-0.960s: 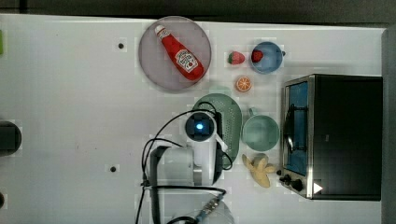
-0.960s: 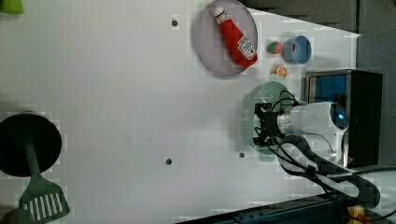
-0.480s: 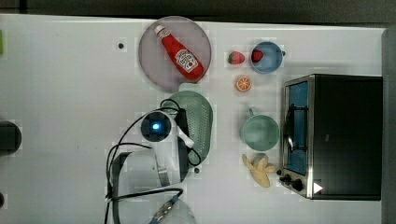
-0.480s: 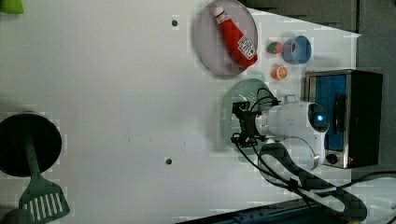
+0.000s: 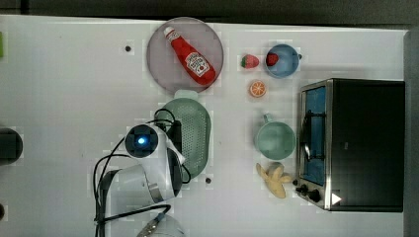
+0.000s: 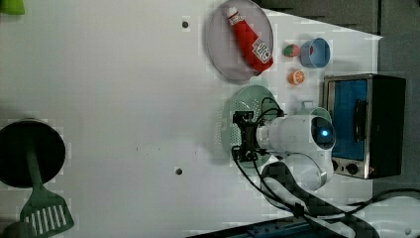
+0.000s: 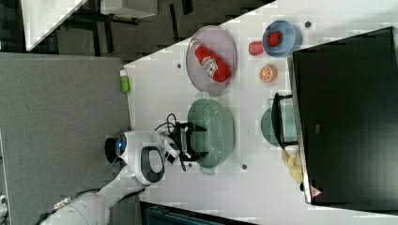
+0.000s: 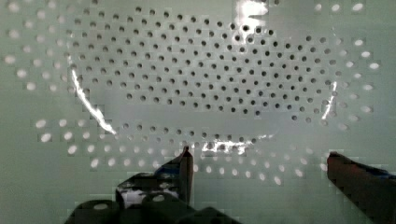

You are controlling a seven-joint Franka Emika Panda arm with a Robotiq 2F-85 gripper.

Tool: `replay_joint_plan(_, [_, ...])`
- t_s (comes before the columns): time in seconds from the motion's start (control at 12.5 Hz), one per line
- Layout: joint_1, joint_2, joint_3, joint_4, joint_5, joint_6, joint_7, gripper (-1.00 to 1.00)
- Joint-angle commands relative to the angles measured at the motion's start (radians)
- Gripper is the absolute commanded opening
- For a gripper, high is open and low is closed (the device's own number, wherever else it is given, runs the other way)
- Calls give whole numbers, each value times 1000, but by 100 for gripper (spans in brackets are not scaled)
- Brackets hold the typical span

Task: Drag strainer right to left.

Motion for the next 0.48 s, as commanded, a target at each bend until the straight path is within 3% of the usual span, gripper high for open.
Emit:
replay_joint_plan(0.08, [62,1,29,46,-5,-17,128,100])
replay_joint_plan(0.48, [154,72,31,141,68,-17,164,100])
